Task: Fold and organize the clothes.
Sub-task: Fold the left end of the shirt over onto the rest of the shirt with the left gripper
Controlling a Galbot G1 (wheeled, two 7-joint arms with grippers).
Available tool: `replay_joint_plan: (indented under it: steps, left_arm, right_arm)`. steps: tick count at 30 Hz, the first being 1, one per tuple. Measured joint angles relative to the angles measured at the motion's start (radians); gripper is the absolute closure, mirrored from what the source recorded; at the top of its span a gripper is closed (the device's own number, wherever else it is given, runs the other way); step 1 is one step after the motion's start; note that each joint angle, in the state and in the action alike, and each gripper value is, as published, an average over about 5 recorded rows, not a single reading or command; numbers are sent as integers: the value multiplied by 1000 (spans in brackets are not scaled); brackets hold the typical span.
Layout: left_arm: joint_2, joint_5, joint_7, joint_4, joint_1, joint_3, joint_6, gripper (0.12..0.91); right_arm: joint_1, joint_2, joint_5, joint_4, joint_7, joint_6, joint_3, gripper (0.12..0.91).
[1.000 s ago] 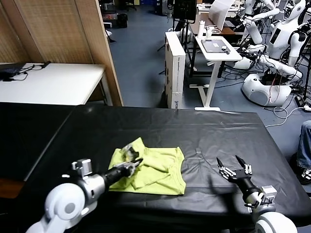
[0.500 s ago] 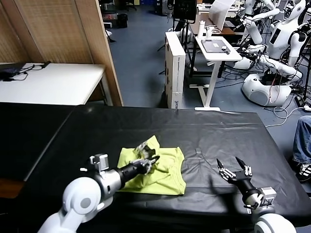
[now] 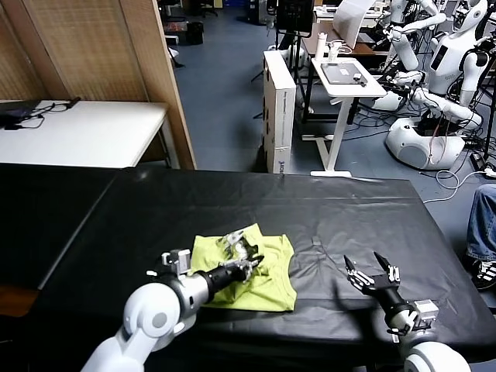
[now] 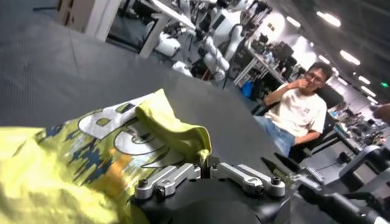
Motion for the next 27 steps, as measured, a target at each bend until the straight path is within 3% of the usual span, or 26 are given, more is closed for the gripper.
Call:
replay_joint_plan:
  steps: [27]
  left_arm:
    - [-73, 59, -32, 19, 18, 52, 0, 848]
  right_arm:
    - [39, -41, -17, -12, -14, 9, -75, 118]
